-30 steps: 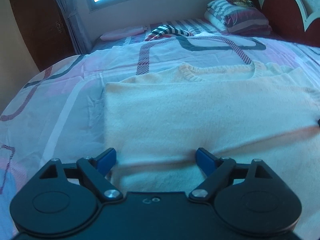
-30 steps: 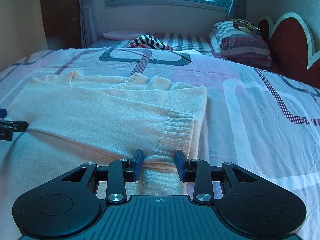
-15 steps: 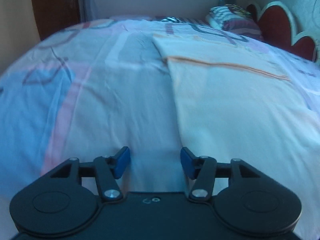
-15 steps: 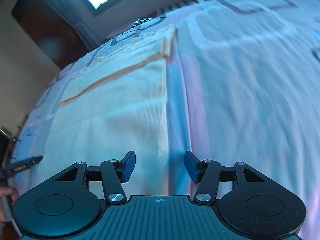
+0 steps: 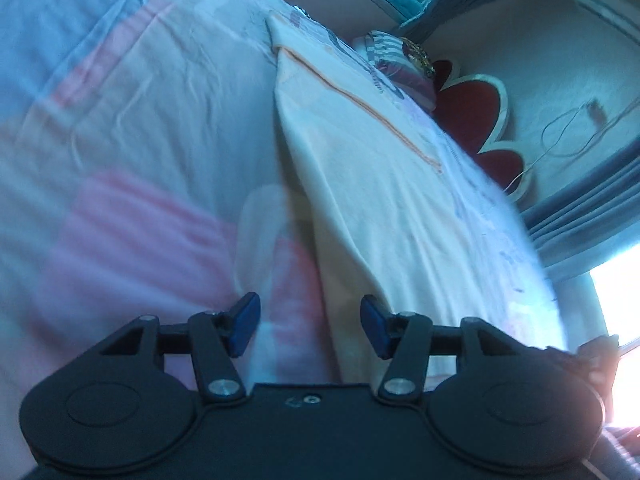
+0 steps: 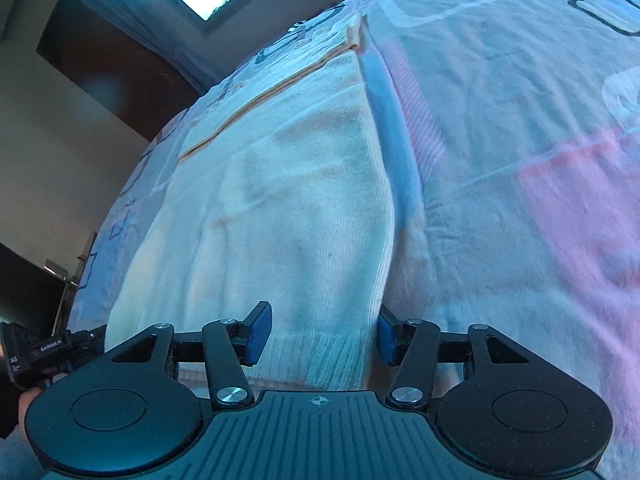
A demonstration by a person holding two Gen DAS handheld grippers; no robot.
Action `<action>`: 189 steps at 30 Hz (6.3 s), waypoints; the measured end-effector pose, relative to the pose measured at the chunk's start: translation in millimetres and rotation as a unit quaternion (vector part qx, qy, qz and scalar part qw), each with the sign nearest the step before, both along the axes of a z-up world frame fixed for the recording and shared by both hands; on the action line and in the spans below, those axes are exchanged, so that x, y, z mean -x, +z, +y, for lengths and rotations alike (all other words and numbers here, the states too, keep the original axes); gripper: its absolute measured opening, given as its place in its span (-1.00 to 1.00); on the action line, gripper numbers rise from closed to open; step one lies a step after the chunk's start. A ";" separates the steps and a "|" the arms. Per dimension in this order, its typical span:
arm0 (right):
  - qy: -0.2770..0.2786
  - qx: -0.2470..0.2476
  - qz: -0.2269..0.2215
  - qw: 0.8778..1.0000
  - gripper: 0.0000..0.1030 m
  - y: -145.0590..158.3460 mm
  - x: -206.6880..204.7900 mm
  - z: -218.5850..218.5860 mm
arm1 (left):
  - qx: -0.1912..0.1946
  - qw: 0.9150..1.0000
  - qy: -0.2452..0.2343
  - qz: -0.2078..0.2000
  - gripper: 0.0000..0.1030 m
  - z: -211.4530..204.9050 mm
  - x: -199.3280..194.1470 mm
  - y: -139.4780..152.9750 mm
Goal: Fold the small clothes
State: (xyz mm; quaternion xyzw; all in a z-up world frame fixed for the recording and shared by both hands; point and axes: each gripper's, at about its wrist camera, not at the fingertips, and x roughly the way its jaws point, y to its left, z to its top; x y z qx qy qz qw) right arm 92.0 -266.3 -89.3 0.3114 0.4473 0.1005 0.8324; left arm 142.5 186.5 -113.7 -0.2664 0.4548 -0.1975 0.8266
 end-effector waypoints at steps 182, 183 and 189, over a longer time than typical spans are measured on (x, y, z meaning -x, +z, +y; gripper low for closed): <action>0.150 0.284 -0.153 0.934 0.16 -30.3 -376.1 90.1 | -0.282 0.938 -0.064 -0.193 0.36 -200.7 -330.9 2.4; 0.141 0.276 -0.151 0.938 0.16 -31.8 -374.3 82.7 | -0.298 0.934 -0.064 -0.187 0.37 -201.8 -330.7 -4.8; 0.079 0.312 -0.119 0.939 0.16 -25.0 -358.7 39.8 | -0.298 0.936 -0.023 -0.183 0.34 -153.9 -315.8 -1.3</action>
